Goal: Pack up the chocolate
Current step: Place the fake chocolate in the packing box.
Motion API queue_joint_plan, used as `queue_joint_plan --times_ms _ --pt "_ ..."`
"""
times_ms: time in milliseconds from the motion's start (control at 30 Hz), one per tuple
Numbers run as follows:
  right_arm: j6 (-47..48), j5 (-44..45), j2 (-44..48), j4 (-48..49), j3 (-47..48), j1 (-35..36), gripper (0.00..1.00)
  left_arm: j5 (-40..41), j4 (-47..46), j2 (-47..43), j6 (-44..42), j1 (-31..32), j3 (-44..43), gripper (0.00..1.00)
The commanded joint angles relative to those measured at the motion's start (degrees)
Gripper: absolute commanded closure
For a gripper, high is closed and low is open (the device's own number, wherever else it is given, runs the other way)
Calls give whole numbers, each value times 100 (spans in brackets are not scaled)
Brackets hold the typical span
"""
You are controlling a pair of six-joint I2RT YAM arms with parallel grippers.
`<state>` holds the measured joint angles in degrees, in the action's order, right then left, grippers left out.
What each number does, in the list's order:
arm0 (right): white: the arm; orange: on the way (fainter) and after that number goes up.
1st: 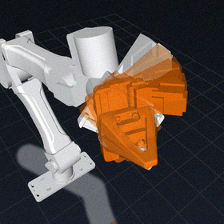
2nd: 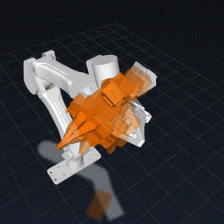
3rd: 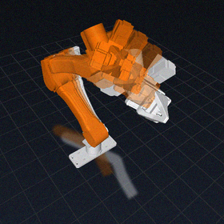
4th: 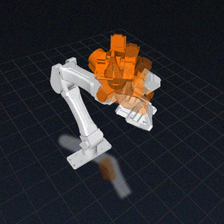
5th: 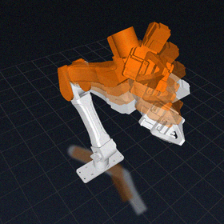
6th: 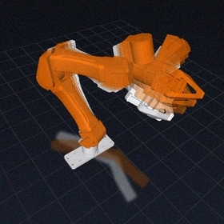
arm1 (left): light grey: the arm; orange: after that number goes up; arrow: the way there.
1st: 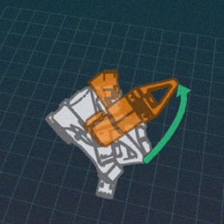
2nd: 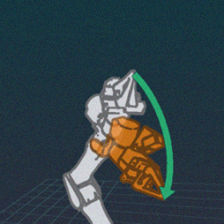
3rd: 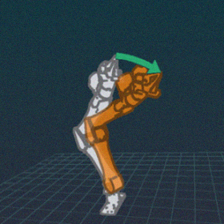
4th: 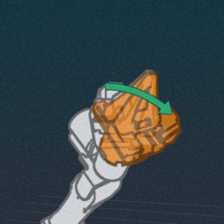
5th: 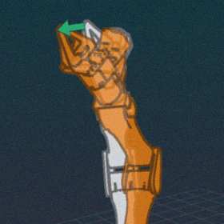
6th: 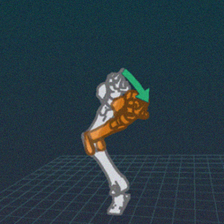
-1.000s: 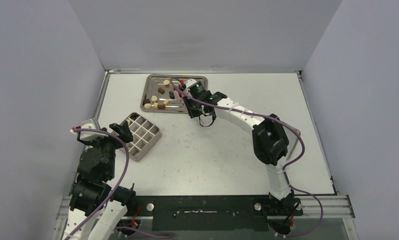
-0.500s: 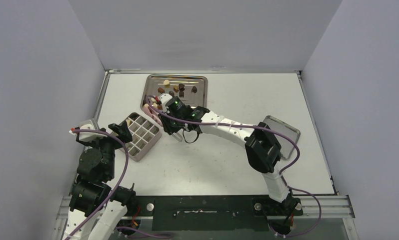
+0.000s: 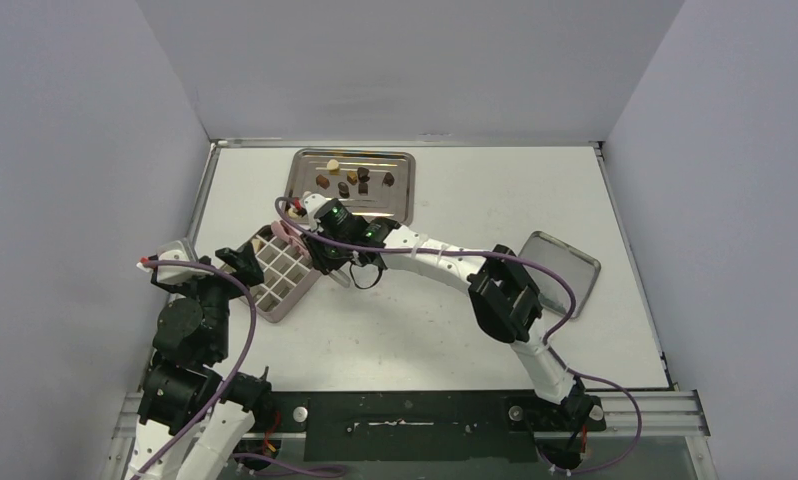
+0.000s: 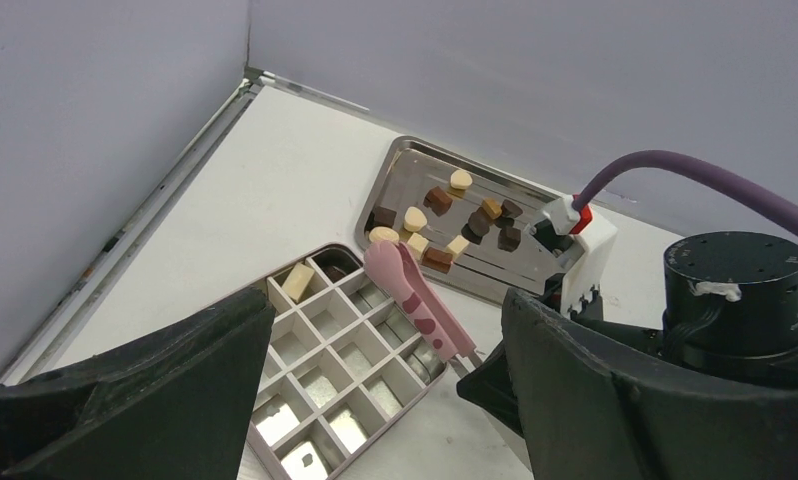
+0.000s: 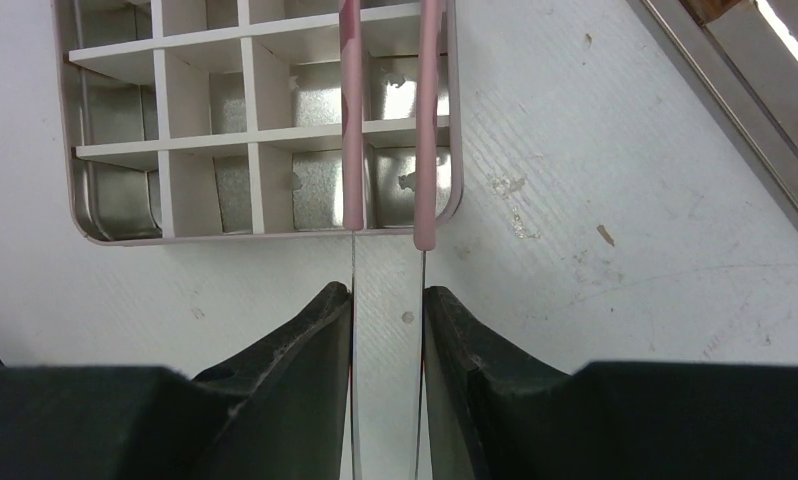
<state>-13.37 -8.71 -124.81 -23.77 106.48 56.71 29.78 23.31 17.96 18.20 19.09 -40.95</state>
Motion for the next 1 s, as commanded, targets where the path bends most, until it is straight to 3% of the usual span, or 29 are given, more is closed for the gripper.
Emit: queue_joint_plan --times_ms 0,333,667,967 --pt "-36 -61 -104 143 443 69 76 37 -221 -46 -71 6 -56 18" --pt "-8 91 -184 -19 541 70 64 37 -223 -42 -71 7 -61 18" --pt "88 237 66 -93 455 -23 65 36 -226 -29 -71 7 -69 18" --pt "97 293 657 31 -213 -569 65 13 -234 -16 -70 24 -53 18"
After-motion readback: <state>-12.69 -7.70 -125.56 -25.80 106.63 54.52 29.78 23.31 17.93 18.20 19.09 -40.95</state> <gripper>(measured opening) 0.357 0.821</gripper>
